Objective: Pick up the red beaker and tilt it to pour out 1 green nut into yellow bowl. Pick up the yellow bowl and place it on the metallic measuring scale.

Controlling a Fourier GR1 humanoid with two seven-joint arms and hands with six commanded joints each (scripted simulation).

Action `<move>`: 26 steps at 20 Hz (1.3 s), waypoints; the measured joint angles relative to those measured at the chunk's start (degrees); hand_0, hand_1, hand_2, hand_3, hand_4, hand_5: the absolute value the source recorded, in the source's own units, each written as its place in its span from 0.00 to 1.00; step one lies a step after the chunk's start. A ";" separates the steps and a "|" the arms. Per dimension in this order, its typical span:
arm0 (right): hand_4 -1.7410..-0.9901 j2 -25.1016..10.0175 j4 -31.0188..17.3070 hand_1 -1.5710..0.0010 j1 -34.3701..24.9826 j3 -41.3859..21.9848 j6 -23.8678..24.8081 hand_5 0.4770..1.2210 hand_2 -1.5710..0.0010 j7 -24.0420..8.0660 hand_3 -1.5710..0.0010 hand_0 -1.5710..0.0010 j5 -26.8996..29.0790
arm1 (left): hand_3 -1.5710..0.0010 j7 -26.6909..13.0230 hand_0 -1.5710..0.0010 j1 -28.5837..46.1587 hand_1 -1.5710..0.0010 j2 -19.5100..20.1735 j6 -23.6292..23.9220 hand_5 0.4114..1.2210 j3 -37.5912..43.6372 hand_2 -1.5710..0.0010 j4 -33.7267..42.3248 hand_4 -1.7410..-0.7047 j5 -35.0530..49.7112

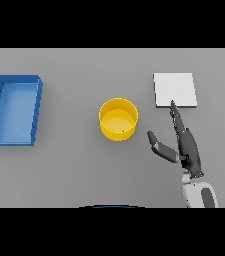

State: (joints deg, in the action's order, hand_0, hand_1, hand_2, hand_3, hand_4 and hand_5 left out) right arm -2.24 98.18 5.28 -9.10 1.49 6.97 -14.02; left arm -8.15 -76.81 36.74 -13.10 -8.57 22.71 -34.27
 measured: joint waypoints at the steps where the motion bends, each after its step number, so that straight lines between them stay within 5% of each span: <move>1: 0.80 -0.27 -0.11 1.00 -0.38 0.14 -0.15 0.20 1.00 -0.55 1.00 1.00 0.05 | 0.01 -1.89 0.00 3.10 0.00 0.00 2.46 1.00 0.78 0.00 1.75 0.00 1.04; 6: 0.82 -0.71 -0.10 1.00 0.26 0.03 -1.08 0.24 1.00 0.50 1.00 1.00 0.68 | 0.00 -11.64 0.00 16.70 0.00 -0.69 9.37 1.00 9.00 0.00 10.33 0.00 10.82; 12: 0.77 -1.04 -0.51 1.00 1.43 -0.18 -1.13 0.27 1.00 2.68 1.00 1.00 0.22 | 0.00 -15.00 0.00 36.92 0.00 -4.02 14.33 1.00 11.67 0.00 28.85 0.00 17.30; 18: 0.78 -0.77 0.47 1.00 1.61 -0.49 -1.21 0.26 1.00 1.98 1.00 1.00 0.27 | 0.00 -19.82 0.00 45.80 0.00 -6.88 17.32 0.63 12.38 0.00 37.73 0.00 19.32; 20: 0.78 -0.54 -0.23 1.00 0.86 -0.05 -0.95 0.26 1.00 0.93 1.00 1.00 0.60 | 0.03 -22.44 0.00 47.43 0.00 -7.10 16.92 0.50 12.62 0.03 39.75 0.21 20.08; 21: 0.78 -0.77 0.07 1.00 1.40 -0.12 -1.11 0.26 1.00 1.61 1.00 1.00 0.60 | 0.16 -22.74 0.07 48.55 0.14 -6.88 15.91 0.45 12.47 0.19 41.52 0.36 20.56; 23: 0.79 -0.75 0.58 1.00 1.56 -0.18 -0.94 0.26 1.00 1.35 1.00 1.00 0.46 | 0.46 -21.24 0.40 50.03 0.45 -5.51 10.14 0.36 11.88 0.48 45.15 0.59 23.29; 26: 0.78 -0.79 0.10 1.00 0.85 0.26 -1.13 0.26 1.00 0.74 1.00 1.00 1.13 | 0.72 -21.67 0.69 51.38 0.72 -5.05 4.67 0.30 12.04 0.73 46.71 0.80 27.13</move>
State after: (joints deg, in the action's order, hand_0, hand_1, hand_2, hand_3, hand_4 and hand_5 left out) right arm -3.04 98.28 6.14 -8.84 0.36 7.71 -12.89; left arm -29.82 -25.43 31.69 -8.43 3.47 69.41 -7.13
